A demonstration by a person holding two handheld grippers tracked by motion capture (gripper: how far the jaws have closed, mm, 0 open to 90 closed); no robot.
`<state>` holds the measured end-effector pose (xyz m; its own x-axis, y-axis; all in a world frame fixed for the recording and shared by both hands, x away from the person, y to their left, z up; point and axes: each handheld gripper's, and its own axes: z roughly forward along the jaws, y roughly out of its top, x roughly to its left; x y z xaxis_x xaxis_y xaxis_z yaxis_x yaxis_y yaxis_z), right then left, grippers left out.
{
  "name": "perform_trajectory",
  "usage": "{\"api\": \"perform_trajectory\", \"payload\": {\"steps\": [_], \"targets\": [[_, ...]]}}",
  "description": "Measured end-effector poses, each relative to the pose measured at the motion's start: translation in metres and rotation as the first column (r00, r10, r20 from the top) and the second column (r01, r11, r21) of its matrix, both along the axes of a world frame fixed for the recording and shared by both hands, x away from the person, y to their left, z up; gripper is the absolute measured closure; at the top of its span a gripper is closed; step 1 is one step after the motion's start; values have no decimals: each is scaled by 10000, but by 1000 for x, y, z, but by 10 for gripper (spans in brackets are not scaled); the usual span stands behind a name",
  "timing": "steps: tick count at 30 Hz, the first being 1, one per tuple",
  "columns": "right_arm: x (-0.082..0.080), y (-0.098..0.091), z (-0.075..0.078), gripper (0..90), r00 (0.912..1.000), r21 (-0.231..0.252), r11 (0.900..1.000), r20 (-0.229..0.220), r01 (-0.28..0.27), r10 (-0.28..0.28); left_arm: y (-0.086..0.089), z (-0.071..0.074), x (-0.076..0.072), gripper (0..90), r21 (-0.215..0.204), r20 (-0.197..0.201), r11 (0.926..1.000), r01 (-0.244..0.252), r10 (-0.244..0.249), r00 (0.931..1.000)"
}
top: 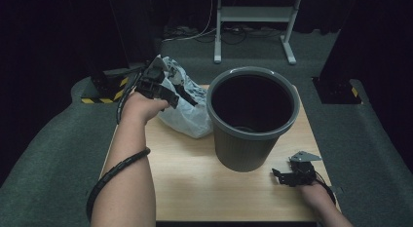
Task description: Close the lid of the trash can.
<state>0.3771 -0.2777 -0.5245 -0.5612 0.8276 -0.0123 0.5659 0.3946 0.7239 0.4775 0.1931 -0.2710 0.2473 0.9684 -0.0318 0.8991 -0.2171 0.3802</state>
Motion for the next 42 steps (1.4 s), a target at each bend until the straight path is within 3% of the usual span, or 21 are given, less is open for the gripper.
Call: {"api": "perform_trajectory", "payload": {"steps": [5,11,22,30,37,42], "targets": [[0,0,0,125,10000,11,10000,-3,8,-8,13,-24,-6,176,114,-226,9999,-100,102,9997],[0,0,0,125,10000,16,10000,-19,11,-11,19,-53,-14,175,364,-290,9992,137,-126,9995],[0,0,0,125,10000,20,10000,-25,18,-18,20,-111,-35,181,65,-273,9982,603,-601,9978],[0,0,0,124,10000,19,10000,-30,15,-15,10,-157,-57,188,-113,-55,9976,685,-685,9976],[0,0,0,124,10000,18,10000,-32,17,-17,-10,-202,-78,228,274,-18,9931,1144,-1144,9934],[0,0,0,124,10000,18,10000,-33,17,-17,-17,-219,-88,207,405,84,9927,1138,-1142,9934]]}}
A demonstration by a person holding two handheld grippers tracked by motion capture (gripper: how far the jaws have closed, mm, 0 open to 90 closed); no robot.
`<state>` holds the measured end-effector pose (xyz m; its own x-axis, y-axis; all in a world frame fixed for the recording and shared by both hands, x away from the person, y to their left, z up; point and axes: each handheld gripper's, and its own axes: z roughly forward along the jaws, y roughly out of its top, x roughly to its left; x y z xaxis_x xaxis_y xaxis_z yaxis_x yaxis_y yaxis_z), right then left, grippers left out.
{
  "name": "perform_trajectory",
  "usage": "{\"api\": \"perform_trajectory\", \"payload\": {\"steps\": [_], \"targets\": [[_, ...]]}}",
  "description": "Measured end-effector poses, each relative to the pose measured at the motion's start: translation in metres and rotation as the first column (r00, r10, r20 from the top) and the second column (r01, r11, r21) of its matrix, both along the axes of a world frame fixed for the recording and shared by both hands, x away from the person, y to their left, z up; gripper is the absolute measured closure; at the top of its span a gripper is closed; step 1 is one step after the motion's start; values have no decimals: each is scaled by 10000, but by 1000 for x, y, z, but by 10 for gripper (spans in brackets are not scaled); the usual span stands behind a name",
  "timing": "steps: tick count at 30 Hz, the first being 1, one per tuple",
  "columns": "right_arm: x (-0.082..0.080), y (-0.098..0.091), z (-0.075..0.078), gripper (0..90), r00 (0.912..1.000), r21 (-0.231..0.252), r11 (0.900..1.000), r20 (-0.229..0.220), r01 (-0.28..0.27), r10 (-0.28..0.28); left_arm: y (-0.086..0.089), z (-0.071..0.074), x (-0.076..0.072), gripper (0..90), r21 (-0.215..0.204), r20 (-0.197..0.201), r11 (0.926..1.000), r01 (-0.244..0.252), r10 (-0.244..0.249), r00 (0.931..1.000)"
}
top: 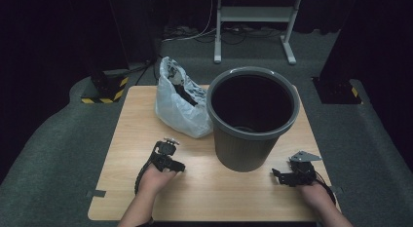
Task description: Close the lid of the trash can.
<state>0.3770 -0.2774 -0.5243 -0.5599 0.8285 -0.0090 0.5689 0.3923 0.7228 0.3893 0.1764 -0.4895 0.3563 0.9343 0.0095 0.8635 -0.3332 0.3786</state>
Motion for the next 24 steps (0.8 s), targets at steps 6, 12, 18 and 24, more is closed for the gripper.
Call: {"api": "perform_trajectory", "payload": {"steps": [6,12,18,24], "targets": [[0,0,0,124,10000,-2,10000,0,-2,2,2,-12,-8,190,-438,758,9987,-248,281,9967],[0,0,0,124,10000,4,10000,-11,9,-9,7,-28,-19,48,-1079,2370,9940,190,71,9715],[0,0,0,123,10000,-5,10000,2,-9,9,8,-39,-24,3,-1546,3494,9869,468,103,9369],[0,0,0,119,10000,-23,10000,-4,-20,20,6,-39,-23,1,-1543,3473,9875,309,249,9374]]}}
